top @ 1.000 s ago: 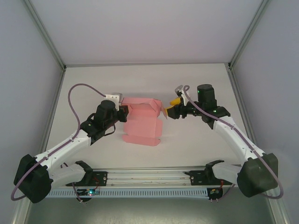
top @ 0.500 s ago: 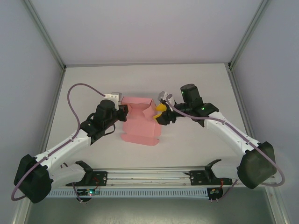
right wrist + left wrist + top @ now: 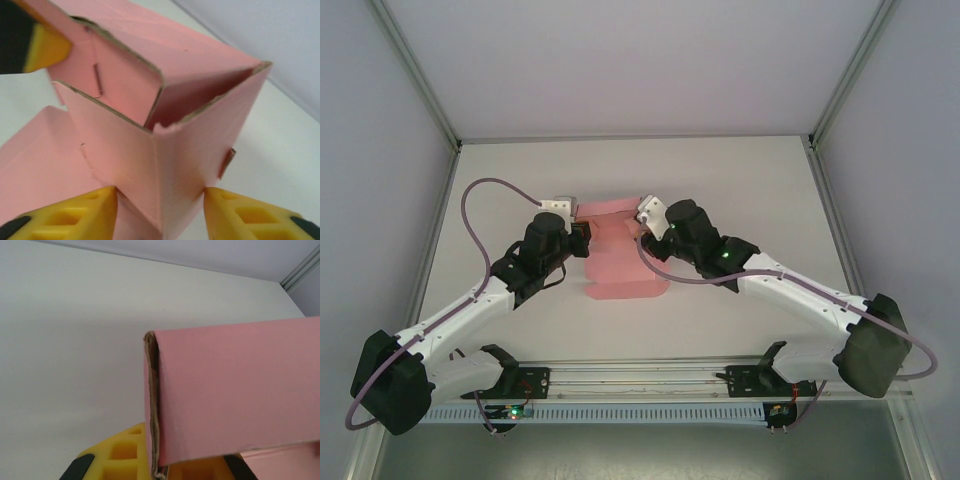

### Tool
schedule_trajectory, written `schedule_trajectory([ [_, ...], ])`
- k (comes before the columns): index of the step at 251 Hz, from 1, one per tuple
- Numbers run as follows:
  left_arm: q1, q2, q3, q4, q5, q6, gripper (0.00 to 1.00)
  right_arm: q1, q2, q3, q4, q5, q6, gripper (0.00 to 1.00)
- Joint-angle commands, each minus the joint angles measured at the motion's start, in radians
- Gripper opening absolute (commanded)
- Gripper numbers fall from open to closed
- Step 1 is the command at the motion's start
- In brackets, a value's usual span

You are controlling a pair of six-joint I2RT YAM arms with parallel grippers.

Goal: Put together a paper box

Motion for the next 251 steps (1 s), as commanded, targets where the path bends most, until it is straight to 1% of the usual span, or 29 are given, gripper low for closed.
schedule_trajectory([
  [1,-0.007,0.002,0.039,0.037,0.055,-0.006,0.00,0.034,0.034,0.015,0.126,0.255,0.020,0.38],
  [50,-0.015,0.007,0.048,0.027,0.051,-0.038,0.00,0.061,0.100,0.010,0.241,0.412,0.053,0.21],
  [66,-0.026,0.014,0.063,0.015,0.035,-0.064,0.00,0.067,0.132,0.008,0.280,0.502,0.066,0.17],
  [91,-0.055,0.038,0.097,-0.010,-0.014,-0.117,0.00,0.068,0.188,0.023,0.310,0.605,0.087,0.09],
  [107,-0.079,0.060,0.125,-0.042,-0.066,-0.182,0.00,0.067,0.227,0.041,0.313,0.671,0.091,0.06],
  [129,-0.116,0.089,0.157,-0.065,-0.116,-0.271,0.00,0.064,0.288,0.081,0.281,0.812,0.096,0.01],
  [144,-0.141,0.107,0.171,-0.065,-0.127,-0.291,0.00,0.056,0.322,0.105,0.261,0.881,0.105,0.00],
  [161,-0.160,0.120,0.201,-0.119,-0.179,-0.342,0.00,0.044,0.349,0.129,0.228,0.921,0.113,0.00],
  [196,-0.178,0.139,0.233,-0.162,-0.237,-0.408,0.00,0.016,0.405,0.159,0.193,1.083,0.106,0.00],
  [205,-0.179,0.146,0.239,-0.185,-0.258,-0.440,0.00,0.010,0.421,0.164,0.192,1.126,0.094,0.00],
  [216,-0.178,0.154,0.245,-0.195,-0.273,-0.444,0.00,0.009,0.439,0.173,0.196,1.171,0.069,0.00],
  [233,-0.179,0.165,0.259,-0.213,-0.283,-0.453,0.00,0.014,0.461,0.180,0.208,1.189,0.035,0.00],
  [251,-0.179,0.175,0.266,-0.207,-0.283,-0.451,0.00,0.014,0.455,0.173,0.207,1.120,0.050,0.01],
])
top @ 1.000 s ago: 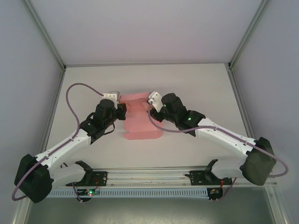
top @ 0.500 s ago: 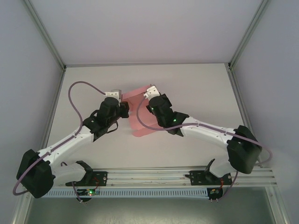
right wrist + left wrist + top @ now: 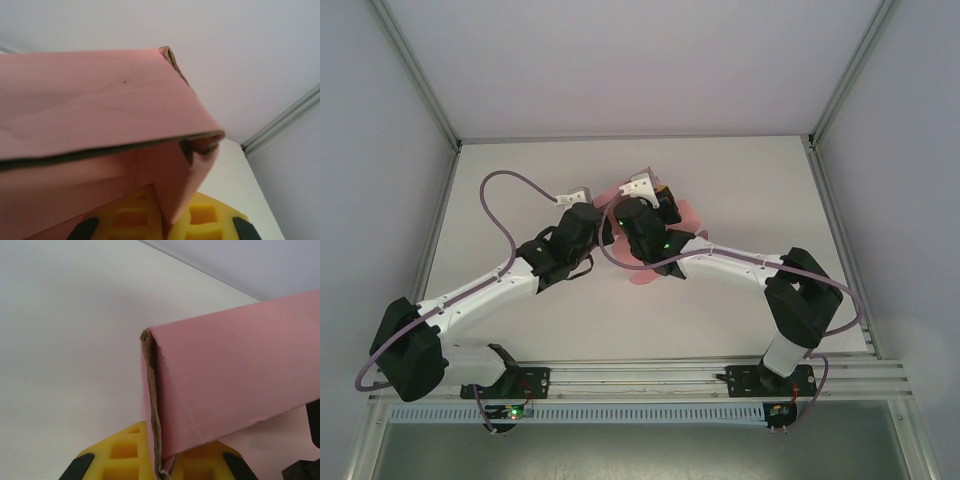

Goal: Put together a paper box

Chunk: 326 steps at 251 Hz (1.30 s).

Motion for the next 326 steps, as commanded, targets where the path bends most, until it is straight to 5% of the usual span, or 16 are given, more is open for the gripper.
schedule_trajectory([
  [1,-0.021,-0.018,0.045,-0.065,-0.075,-0.063,0.00,-0.054,0.044,-0.010,-0.075,0.181,-0.039,0.01],
  [41,-0.020,0.008,0.049,-0.046,-0.082,-0.039,0.00,-0.036,-0.047,-0.063,-0.052,-0.112,-0.029,0.11],
  [61,-0.019,0.023,0.059,-0.044,-0.083,-0.005,0.00,-0.024,-0.108,-0.102,-0.048,-0.300,-0.039,0.23],
  [74,-0.017,0.030,0.068,-0.061,-0.094,0.015,0.00,-0.013,-0.159,-0.132,-0.055,-0.417,-0.048,0.40],
  [113,-0.001,0.033,0.082,-0.072,-0.094,0.183,0.00,-0.001,-0.363,-0.233,-0.103,-0.658,-0.024,0.60],
  [124,0.003,0.031,0.093,-0.095,-0.110,0.230,0.00,0.001,-0.438,-0.273,-0.107,-0.728,-0.025,0.72],
  [136,0.007,0.029,0.105,-0.111,-0.116,0.301,0.00,0.000,-0.522,-0.318,-0.103,-0.810,-0.028,0.98],
  [162,0.018,0.021,0.123,-0.118,-0.112,0.492,0.00,-0.002,-0.706,-0.416,-0.075,-0.906,-0.004,0.98],
  [196,0.027,0.028,0.182,-0.196,-0.020,0.810,0.00,-0.022,-0.964,-0.542,-0.020,-0.882,0.051,0.98],
  [228,0.026,0.073,0.259,-0.383,0.085,1.227,0.00,-0.086,-1.123,-0.560,-0.151,-0.771,0.147,0.98],
  [266,0.025,0.210,0.319,-0.606,0.017,1.744,0.00,-0.196,-1.218,-0.562,-0.319,-0.718,0.249,0.98],
  [302,0.010,0.401,0.577,-0.828,0.017,1.860,0.00,-0.277,-1.272,-0.587,-0.382,-0.780,0.295,0.98],
  [326,-0.022,0.483,0.644,-0.816,0.002,1.938,0.00,-0.302,-1.297,-0.607,-0.398,-0.778,0.312,0.98],
])
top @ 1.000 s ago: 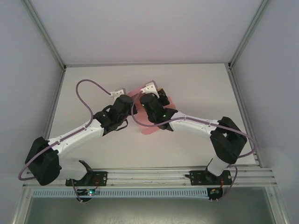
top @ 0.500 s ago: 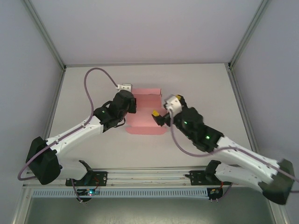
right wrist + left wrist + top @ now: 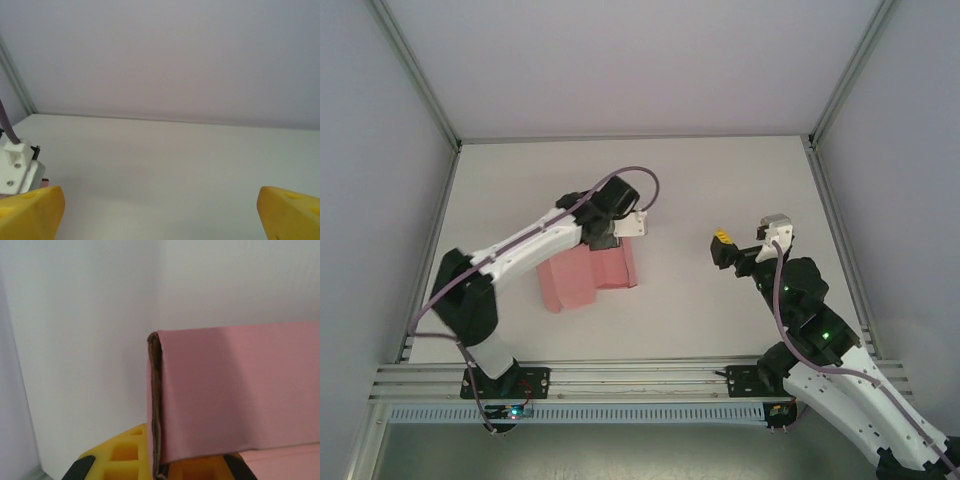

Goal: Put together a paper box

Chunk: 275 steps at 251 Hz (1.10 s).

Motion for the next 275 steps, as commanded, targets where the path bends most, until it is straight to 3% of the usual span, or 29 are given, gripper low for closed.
schedule_trajectory([
  [1,-0.037,0.057,0.106,-0.145,-0.018,0.252,0.00,-0.026,-0.031,-0.032,-0.077,-0.012,0.065,0.98],
  [39,-0.106,0.159,0.097,-0.063,0.029,0.379,0.00,-0.044,-0.051,-0.044,-0.112,-0.012,0.076,0.98],
  [68,-0.153,0.254,0.150,-0.014,0.036,0.391,0.00,-0.055,-0.055,-0.058,-0.120,0.018,0.077,0.98],
  [86,-0.174,0.290,0.192,-0.011,0.036,0.390,0.05,-0.069,-0.053,-0.066,-0.120,0.029,0.085,0.98],
  [118,-0.195,0.286,0.229,-0.035,0.043,0.374,0.33,-0.101,-0.041,-0.066,-0.127,0.013,0.089,0.98],
  [153,-0.195,0.222,0.237,-0.002,0.036,0.268,0.59,-0.147,0.023,-0.052,-0.125,-0.073,0.086,0.98],
  [167,-0.195,0.173,0.214,0.032,0.043,0.223,0.77,-0.167,0.081,-0.036,-0.118,-0.137,0.085,0.98],
  [173,-0.195,0.147,0.198,0.050,0.049,0.204,0.98,-0.174,0.112,-0.027,-0.113,-0.172,0.085,0.98],
  [180,-0.195,0.114,0.175,0.074,0.055,0.181,1.00,-0.178,0.151,-0.013,-0.108,-0.218,0.081,0.98],
  [220,-0.182,-0.140,-0.077,0.431,0.040,-0.108,1.00,-0.131,0.437,0.091,-0.070,-0.443,0.021,0.98],
  [248,-0.141,-0.362,-0.297,0.693,-0.058,-0.449,1.00,-0.024,0.649,0.186,-0.078,-0.402,-0.034,0.98],
  [275,-0.067,-0.573,-0.446,0.721,-0.209,-0.814,1.00,0.014,0.821,0.243,-0.024,-0.476,-0.040,0.94],
])
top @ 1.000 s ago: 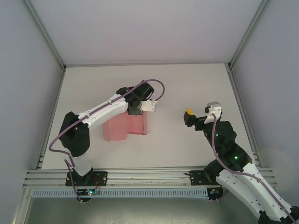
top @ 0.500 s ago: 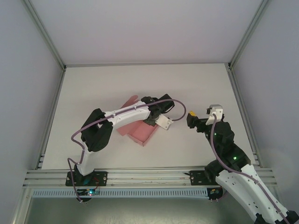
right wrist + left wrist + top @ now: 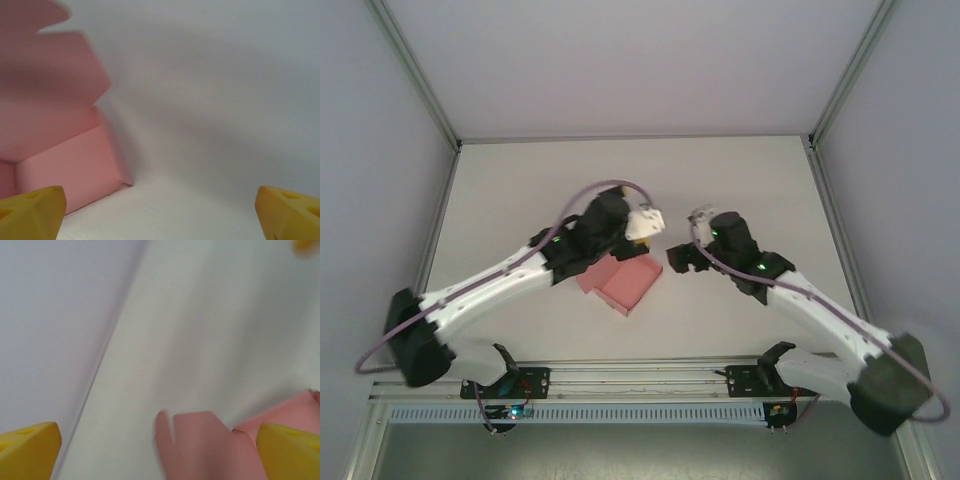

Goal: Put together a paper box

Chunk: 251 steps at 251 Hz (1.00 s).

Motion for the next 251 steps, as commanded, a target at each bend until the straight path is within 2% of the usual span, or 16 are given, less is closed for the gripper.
schedule_trajectory([
  [1,0.085,-0.180,-0.137,0.186,-0.196,-0.533,1.00,0.040,0.140,0.069,0.064,-0.111,-0.041,0.94],
  [15,0.140,-0.273,-0.187,0.105,-0.260,-0.706,1.00,0.046,0.223,0.089,0.105,-0.153,-0.028,0.92],
  [33,0.212,-0.372,-0.251,0.008,-0.292,-0.834,1.00,0.057,0.325,0.138,0.115,-0.183,-0.023,0.89],
  [57,0.289,-0.454,-0.298,-0.144,-0.430,-1.007,1.00,0.070,0.435,0.209,0.093,-0.131,-0.022,0.86],
  [70,0.321,-0.483,-0.306,-0.234,-0.471,-1.089,1.00,0.073,0.476,0.233,0.101,-0.102,-0.011,0.86],
  [82,0.339,-0.505,-0.318,-0.287,-0.486,-1.135,1.00,0.075,0.507,0.243,0.123,-0.089,0.004,0.81],
  [117,0.350,-0.555,-0.361,-0.278,-0.451,-1.153,1.00,0.091,0.581,0.274,0.117,-0.050,0.024,0.64],
  [145,0.351,-0.570,-0.378,-0.251,-0.431,-1.143,1.00,0.118,0.618,0.282,0.100,-0.019,0.019,0.54],
  [202,0.353,-0.526,-0.347,-0.287,-0.422,-1.128,1.00,0.155,0.626,0.281,0.052,0.121,0.023,0.15],
  [251,0.355,-0.491,-0.336,-0.257,-0.390,-1.108,1.00,0.201,0.524,0.203,0.060,0.324,0.130,0.01],
])
